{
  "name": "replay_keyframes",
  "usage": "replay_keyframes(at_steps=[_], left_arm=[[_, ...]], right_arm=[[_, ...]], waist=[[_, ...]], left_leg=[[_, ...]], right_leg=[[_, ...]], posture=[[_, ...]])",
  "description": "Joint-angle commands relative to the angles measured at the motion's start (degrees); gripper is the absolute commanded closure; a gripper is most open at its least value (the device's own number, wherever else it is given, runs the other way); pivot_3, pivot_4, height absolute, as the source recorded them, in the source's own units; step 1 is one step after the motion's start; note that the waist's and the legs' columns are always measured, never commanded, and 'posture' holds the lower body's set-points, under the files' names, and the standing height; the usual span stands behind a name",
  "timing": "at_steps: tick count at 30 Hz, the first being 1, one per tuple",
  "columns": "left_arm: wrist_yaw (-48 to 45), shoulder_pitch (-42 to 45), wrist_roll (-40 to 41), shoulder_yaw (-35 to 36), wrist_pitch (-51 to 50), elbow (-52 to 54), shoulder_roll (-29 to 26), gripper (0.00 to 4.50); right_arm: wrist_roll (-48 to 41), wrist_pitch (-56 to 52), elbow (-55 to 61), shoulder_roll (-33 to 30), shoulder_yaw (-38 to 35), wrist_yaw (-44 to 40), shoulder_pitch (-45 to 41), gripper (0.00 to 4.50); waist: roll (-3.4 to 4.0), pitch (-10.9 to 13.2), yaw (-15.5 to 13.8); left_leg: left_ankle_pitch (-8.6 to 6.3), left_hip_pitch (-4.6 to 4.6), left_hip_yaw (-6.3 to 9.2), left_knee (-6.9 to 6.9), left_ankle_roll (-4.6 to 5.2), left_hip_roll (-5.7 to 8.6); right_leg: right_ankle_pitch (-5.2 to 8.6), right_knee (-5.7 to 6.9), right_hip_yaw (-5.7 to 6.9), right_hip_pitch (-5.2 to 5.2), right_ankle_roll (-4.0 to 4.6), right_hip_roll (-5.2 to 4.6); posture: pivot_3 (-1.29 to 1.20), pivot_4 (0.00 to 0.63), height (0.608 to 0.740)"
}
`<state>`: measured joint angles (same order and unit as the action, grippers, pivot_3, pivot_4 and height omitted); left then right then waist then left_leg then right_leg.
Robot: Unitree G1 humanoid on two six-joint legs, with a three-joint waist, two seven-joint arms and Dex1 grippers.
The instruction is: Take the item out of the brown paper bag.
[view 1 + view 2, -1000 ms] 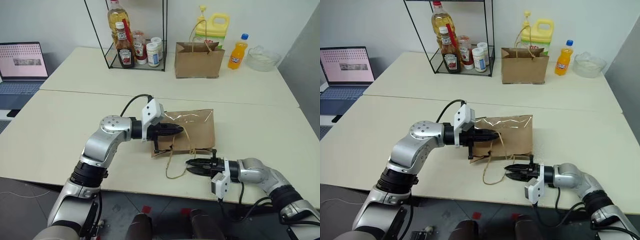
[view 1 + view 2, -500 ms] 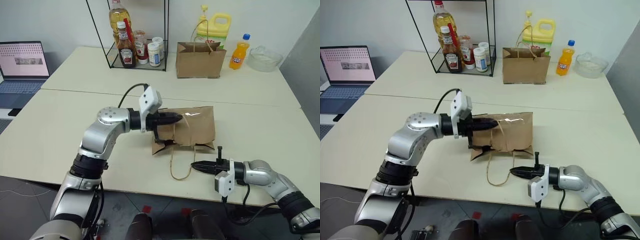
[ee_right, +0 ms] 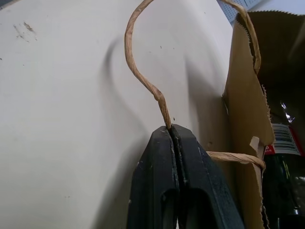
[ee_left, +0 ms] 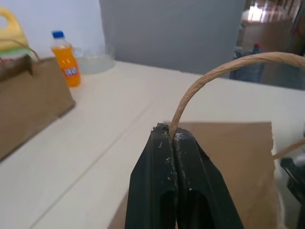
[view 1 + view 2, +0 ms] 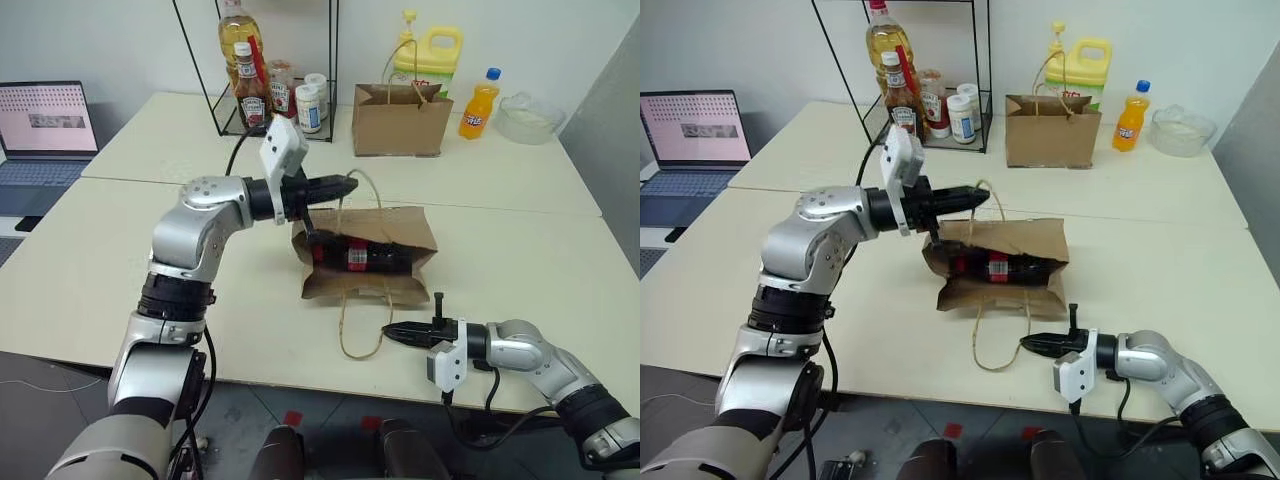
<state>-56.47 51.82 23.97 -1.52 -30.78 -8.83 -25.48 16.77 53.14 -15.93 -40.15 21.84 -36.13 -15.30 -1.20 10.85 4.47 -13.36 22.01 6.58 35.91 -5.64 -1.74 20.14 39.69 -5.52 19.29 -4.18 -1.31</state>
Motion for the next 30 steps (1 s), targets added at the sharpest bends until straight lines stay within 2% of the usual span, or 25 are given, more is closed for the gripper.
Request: replay_keyframes(at_steps=[1,5,8,15,19,21,24,26,29,30], left_arm=[[1.0,1.7,2.3,2.5,-0.9,1.5,0.4,4.50],[1.3,1.0,3.3,2.3,-2.2,3.4,0.6,4.50],[1.5,0.4,3.7,2.1,-2.8,4.4,0.8,4.50],[1.2,-0.1,4.2,2.0,-3.2,4.9,0.9,4.50],[0.9,-0.3,4.1,1.8,-3.0,4.7,1.2,4.50],[0.7,-0.2,4.0,1.8,-2.9,4.5,1.3,4.50],[0.3,0.1,3.9,1.9,-2.6,3.7,1.1,4.50],[0.3,0.5,3.8,1.9,-2.5,3.4,1.1,4.50],[0.2,1.4,3.5,1.7,-2.0,2.4,1.3,4.50],[0.2,1.5,3.4,1.6,-1.9,2.4,1.4,4.50]], right_arm=[[1.9,-1.4,-1.1,-1.0,1.1,-1.3,1.6,4.48],[1.0,-3.4,-0.5,-1.5,-0.2,-1.2,2.4,4.48],[-1.9,-6.3,2.8,-2.0,-1.5,-1.9,3.8,3.86],[-10.6,-14.2,17.5,-6.8,-8.5,-2.6,12.9,1.47],[-15.3,-18.4,23.6,-9.3,-16.2,-1.4,20.4,0.03],[-17.4,-21.9,26.6,-9.5,-19.3,-1.3,22.3,0.03],[-23.0,-32.6,34.1,-8.9,-22.5,-1.5,22.3,0.03],[-30.8,-45.0,41.6,-8.1,-22.6,-0.8,19.5,0.03],[-46.5,-63.4,50.6,-7.6,-20.9,0.3,15.3,0.62],[-52.5,-69.3,52.7,-7.7,-20.6,1.0,13.9,0.95]], waist=[[0.00,0.0,0.0],[-0.01,0.0,-0.1],[0.00,0.0,-0.4],[0.00,0.0,-1.5],[0.00,0.0,-1.8],[0.00,0.0,-1.7],[0.01,0.0,-1.5],[0.01,0.0,-1.4],[0.02,0.0,-1.5],[0.02,0.0,-1.6]], left_leg=[[0.00,0.00,0.00,-0.01,0.00,0.00],[0.00,0.01,0.00,-0.01,0.00,0.00],[0.00,0.04,0.00,-0.01,-0.01,0.00],[-0.01,0.20,0.00,0.00,-0.02,0.02],[-0.01,0.54,0.02,0.04,-0.02,0.02],[-0.01,0.61,0.02,0.05,-0.02,0.02],[-0.01,0.62,0.02,0.05,-0.02,0.02],[-0.01,0.61,0.02,0.05,-0.01,0.01],[0.00,0.65,0.06,0.05,-0.02,-0.01],[0.00,0.71,0.14,0.05,-0.02,-0.01]], right_leg=[[0.00,-0.03,0.00,-0.02,0.00,0.00],[-0.01,-0.07,0.01,-0.03,-0.02,-0.01],[-0.04,-0.14,0.00,-0.03,-0.06,-0.01],[-0.04,-0.27,0.04,-0.01,-0.07,-0.04],[-0.04,-0.39,0.04,0.12,-0.07,-0.03],[-0.08,-0.48,0.05,0.12,-0.13,-0.03],[-0.11,-0.52,0.03,0.12,-0.18,-0.02],[-0.11,-0.52,0.03,0.11,-0.19,-0.01],[-0.12,-0.54,0.06,0.12,-0.20,0.00],[-0.12,-0.59,0.14,0.11,-0.19,0.00]], posture=[[0.00,0.150,0.740],[0.00,0.150,0.740],[0.00,0.150,0.740],[0.00,0.150,0.740],[0.00,0.150,0.740],[0.00,0.150,0.740],[0.00,0.150,0.740],[0.00,0.150,0.740],[0.00,0.150,0.740],[0.00,0.150,0.740]])
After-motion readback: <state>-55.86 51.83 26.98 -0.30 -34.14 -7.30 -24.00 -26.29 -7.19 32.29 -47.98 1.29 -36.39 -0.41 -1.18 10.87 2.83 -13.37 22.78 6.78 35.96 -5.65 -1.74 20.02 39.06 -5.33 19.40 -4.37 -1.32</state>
